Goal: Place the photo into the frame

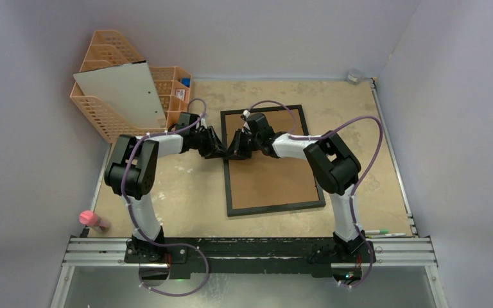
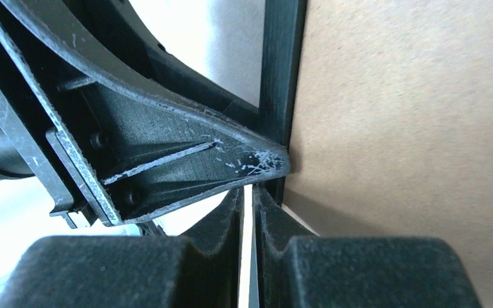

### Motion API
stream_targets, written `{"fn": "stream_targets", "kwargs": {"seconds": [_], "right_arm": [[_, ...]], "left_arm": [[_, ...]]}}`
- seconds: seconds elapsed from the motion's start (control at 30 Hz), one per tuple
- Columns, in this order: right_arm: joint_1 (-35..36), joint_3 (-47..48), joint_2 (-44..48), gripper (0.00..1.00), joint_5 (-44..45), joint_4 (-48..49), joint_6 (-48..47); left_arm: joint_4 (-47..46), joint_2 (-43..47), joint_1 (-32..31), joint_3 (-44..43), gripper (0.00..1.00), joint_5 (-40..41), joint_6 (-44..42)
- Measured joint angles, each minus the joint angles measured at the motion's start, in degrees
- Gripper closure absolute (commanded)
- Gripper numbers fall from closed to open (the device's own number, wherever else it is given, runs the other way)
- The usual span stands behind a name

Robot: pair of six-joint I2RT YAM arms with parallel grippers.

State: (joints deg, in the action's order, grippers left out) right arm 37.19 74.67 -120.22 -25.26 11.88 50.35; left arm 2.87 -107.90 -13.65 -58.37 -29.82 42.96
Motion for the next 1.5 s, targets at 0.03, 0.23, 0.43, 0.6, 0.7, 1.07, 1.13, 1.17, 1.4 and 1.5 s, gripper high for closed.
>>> {"fn": "stream_targets", "kwargs": {"seconds": [0.03,0.23,0.43,0.6,0.7,1.07,1.13,1.17,1.4,1.5], "right_arm": [[-0.2,0.0,0.0,0.87,0.0,0.0,0.0],[-1.9,-0.2,0.0,0.87,-0.8,-0.3,0.2],[-2.3,-1.9,0.2,0.87,-2.3,2.7,-0.1],[-2.7,-3.3,0.4,0.87,-4.1,4.0,-1.1],[-2.8,-3.3,0.4,0.87,-4.9,4.0,-1.6],[-2.8,-5.6,0.4,0.91,-8.6,8.3,-1.7],[-2.8,-5.8,0.4,0.92,-9.0,9.1,-1.4],[-2.9,-5.8,0.4,0.93,-9.1,9.4,-1.4],[-2.7,-5.8,0.4,0.94,-10.6,12.2,-0.8],[-2.7,-5.8,0.4,0.93,-10.5,11.9,-0.9]], "left_arm": [[0.0,0.0,0.0,0.0,0.8,0.0,0.0],[0.0,-0.1,0.0,0.0,0.8,-0.1,0.0],[0.0,-0.1,0.0,0.0,0.8,-0.1,0.0],[-0.1,-0.1,0.1,0.0,0.8,-0.1,0.0],[-0.1,-0.1,0.1,0.0,0.8,-0.1,0.0],[-0.1,-0.1,0.1,0.0,0.8,-0.2,0.0],[-0.1,-0.1,0.1,0.0,0.8,-0.2,0.0],[-0.1,-0.1,0.1,0.0,0.8,-0.2,0.0],[-0.1,-0.2,0.1,0.0,0.8,-0.2,0.0],[-0.2,-0.2,0.2,0.0,0.8,-0.2,0.0]]}}
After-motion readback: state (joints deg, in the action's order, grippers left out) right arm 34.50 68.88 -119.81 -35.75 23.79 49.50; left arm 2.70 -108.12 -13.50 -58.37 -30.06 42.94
